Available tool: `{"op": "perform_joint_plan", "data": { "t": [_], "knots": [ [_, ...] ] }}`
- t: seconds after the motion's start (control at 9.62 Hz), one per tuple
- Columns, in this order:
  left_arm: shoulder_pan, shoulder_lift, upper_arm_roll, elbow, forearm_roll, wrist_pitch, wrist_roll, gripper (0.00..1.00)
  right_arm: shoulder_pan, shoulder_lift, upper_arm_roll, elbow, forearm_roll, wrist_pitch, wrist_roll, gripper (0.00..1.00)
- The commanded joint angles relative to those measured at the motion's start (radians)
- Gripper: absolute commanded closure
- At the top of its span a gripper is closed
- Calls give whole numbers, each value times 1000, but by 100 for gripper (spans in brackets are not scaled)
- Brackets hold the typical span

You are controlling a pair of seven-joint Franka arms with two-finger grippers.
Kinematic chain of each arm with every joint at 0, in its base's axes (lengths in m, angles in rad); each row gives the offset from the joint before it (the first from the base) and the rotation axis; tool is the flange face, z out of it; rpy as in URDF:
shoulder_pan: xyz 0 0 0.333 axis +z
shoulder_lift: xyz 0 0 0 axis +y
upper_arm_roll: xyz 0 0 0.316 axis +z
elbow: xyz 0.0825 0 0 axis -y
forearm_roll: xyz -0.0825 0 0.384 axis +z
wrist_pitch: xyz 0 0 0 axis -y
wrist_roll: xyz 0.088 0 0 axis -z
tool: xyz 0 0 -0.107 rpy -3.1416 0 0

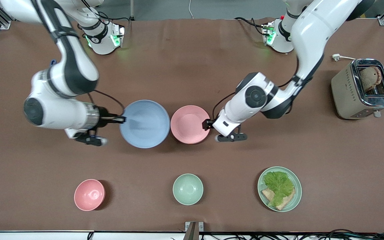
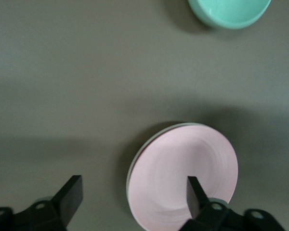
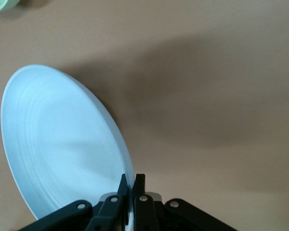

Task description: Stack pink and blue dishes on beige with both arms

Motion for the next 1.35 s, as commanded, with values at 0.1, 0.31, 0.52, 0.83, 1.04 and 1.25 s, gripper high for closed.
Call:
{"op": "perform_joint_plan", "data": {
  "t": [0.1,0.31,0.52,0.83,1.04,1.25],
  "knots": [
    [14,-256,170,-36,10,-244,11,0,0,13,179,-162,-7,298,120,99],
    [17,-341,271,-36,-3,-290,173,0,11,61,228,-199,-7,396,129,98],
    [16,-419,384,8,-76,-402,375,0,22,107,257,-249,-7,548,128,96],
    [14,-543,529,89,-171,-631,638,0,32,138,262,-251,-7,582,126,95],
    [16,-620,561,89,-176,-723,701,0,34,159,262,-254,-7,615,120,93],
    [14,-637,618,99,-223,-734,689,0,26,173,261,-253,-23,613,115,77]
  ]
}}
